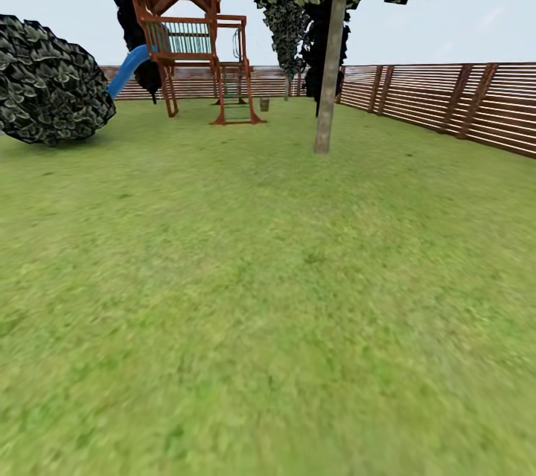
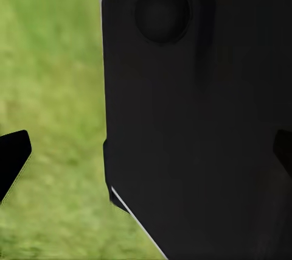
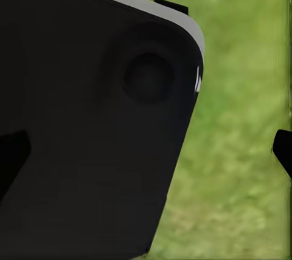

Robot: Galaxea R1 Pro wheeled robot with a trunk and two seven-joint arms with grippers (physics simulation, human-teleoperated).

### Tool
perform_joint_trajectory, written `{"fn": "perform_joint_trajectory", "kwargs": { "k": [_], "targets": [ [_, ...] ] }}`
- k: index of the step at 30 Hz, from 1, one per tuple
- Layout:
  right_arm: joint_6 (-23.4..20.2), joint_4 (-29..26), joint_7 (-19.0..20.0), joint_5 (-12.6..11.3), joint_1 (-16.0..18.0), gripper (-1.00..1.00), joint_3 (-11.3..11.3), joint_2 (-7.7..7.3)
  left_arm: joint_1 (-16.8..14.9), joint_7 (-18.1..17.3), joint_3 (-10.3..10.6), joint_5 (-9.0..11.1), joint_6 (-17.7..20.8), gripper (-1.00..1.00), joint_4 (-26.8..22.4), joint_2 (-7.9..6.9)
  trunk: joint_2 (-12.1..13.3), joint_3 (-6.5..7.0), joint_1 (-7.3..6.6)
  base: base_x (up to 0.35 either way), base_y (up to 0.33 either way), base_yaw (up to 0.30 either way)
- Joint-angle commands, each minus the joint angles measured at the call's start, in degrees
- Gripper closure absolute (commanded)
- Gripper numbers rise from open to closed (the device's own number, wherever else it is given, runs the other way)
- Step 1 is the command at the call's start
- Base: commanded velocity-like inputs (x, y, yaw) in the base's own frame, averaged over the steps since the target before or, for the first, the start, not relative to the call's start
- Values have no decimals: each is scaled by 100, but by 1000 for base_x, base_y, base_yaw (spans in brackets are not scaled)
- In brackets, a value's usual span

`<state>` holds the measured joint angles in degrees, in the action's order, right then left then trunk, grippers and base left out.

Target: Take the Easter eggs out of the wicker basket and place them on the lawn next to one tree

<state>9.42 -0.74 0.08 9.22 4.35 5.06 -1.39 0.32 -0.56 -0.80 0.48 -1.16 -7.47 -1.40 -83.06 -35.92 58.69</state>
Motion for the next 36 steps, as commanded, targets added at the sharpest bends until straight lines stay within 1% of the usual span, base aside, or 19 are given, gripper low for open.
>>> {"fn": "perform_joint_trajectory", "kwargs": {
  "k": [1,5,9,16,25,30,36],
  "targets": [
    [23,3,1,-2,4,-100,39,-2,3,-6,-8,5,-7,-100,-9,0,-2,-4,4,342,0,0],
    [47,-36,1,6,4,-100,23,-11,3,-6,-8,5,-7,-100,-9,-1,-2,-4,4,342,0,0],
    [50,-36,1,-11,4,-100,8,12,3,-6,-8,5,-7,-100,-9,-1,-2,-4,4,342,0,0],
    [50,-26,1,-22,2,-100,9,-20,3,-6,-8,5,-7,-100,-9,-1,-2,-4,4,342,0,0],
    [48,-32,1,-15,2,-100,13,8,3,-6,-7,5,-7,-100,-9,-1,-2,-4,4,342,0,0],
    [50,-31,1,-15,4,-100,13,-18,3,-6,-8,5,-7,-100,-9,-2,-2,-4,4,342,0,0],
    [50,-30,1,-12,4,-100,13,4,3,-6,-6,5,-7,-100,-9,-4,-2,-4,4,342,0,0]
  ]
}}
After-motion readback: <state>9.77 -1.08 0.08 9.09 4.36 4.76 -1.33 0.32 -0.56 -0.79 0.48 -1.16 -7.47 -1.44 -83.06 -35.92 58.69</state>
